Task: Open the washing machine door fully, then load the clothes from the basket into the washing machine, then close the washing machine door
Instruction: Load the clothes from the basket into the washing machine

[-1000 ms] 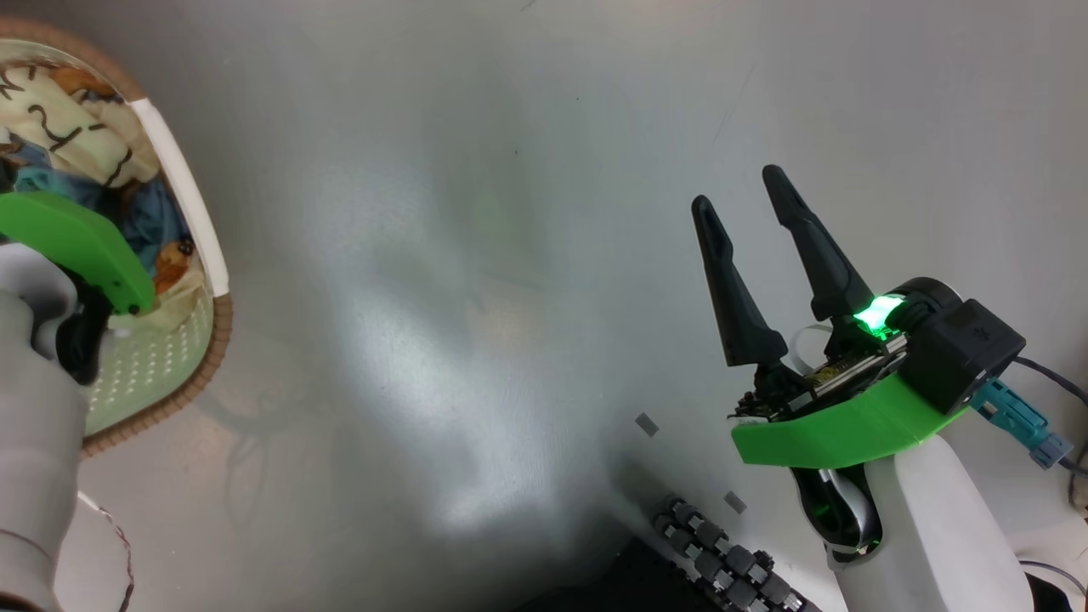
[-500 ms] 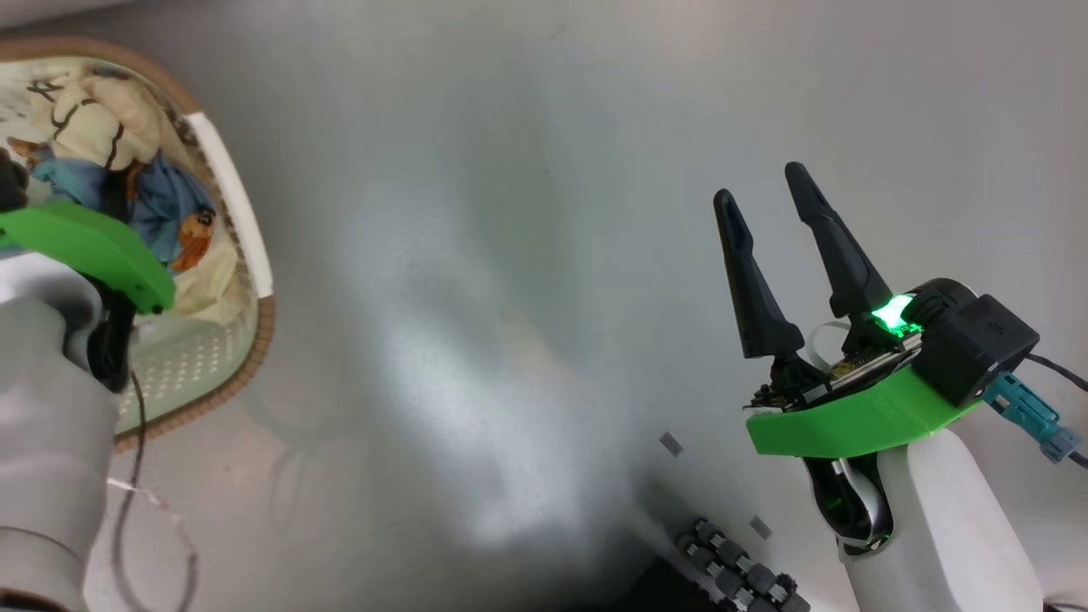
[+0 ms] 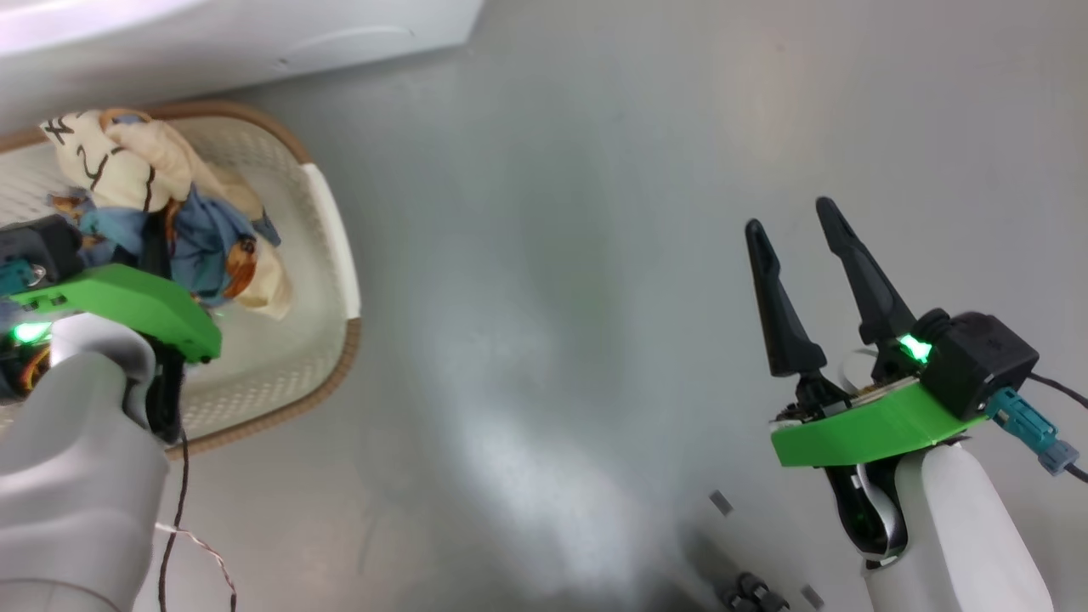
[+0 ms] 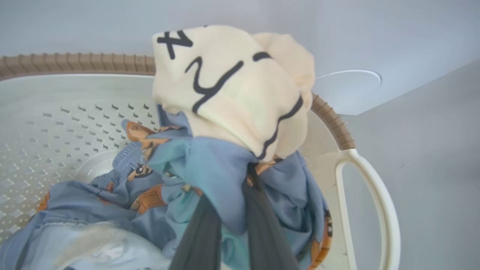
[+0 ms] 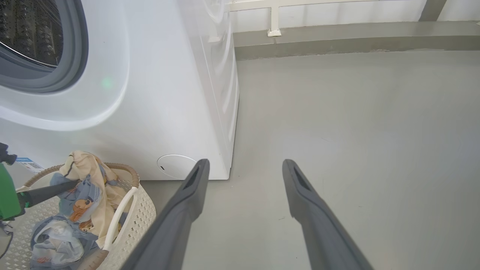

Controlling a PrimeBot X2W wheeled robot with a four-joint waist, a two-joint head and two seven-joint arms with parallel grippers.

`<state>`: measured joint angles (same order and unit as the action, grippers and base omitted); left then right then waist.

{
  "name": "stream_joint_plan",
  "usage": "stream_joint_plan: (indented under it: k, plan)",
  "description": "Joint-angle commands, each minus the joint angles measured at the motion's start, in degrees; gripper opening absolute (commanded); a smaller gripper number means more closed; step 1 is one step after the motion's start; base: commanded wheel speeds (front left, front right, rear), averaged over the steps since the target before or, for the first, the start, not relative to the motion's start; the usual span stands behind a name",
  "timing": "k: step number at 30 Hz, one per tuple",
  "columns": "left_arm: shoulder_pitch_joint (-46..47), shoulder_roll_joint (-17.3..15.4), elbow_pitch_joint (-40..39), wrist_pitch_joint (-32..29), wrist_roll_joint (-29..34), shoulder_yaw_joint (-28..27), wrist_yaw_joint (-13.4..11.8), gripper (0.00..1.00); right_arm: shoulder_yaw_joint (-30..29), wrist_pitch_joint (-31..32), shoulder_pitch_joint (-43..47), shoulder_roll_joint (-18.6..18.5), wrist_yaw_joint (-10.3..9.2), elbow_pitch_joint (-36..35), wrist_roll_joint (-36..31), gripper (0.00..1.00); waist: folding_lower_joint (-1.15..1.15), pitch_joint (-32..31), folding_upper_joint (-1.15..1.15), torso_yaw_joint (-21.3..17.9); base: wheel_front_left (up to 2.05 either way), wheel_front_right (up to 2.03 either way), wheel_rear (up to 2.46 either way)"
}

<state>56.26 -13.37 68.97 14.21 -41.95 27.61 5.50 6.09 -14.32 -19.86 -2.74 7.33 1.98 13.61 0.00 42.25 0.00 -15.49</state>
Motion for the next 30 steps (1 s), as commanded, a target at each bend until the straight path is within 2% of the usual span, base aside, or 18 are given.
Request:
stream_joint_plan:
  k: [1,9,15,23,30]
  plan:
    - [-2.28,-1.92,-3.19,0.74,0.73,-1.98,-1.19,0.00,0.37,-0.68,2.62,-0.14,0.16,-0.73,-0.86,1.00,0.00,-4.15,0.00,3.45,0.00,0.00,0.00]
    - [-14.75,-2.00,-23.71,0.77,6.44,-10.13,-6.75,0.00,-1.27,-0.68,4.76,-0.14,0.16,1.04,-3.41,1.00,0.00,-11.71,0.00,7.44,0.00,0.00,0.00]
    - [-26.62,-0.07,-38.58,0.78,12.31,-16.12,-9.63,0.00,-2.08,-0.68,7.08,-0.14,0.16,2.90,-5.04,1.00,0.00,-18.63,0.00,9.79,0.00,0.00,0.00]
    - [-39.86,1.68,-51.77,0.78,17.91,-20.30,-11.63,0.00,-2.73,-0.52,11.30,-0.14,0.16,4.46,-5.87,1.00,0.00,-27.53,0.00,12.06,0.00,0.00,0.00]
    - [-50.47,1.99,-61.27,0.78,20.76,-21.49,-13.13,0.00,-3.06,1.88,15.65,-0.14,0.16,2.09,-6.22,1.00,0.00,-34.60,0.00,12.70,0.00,0.00,0.00]
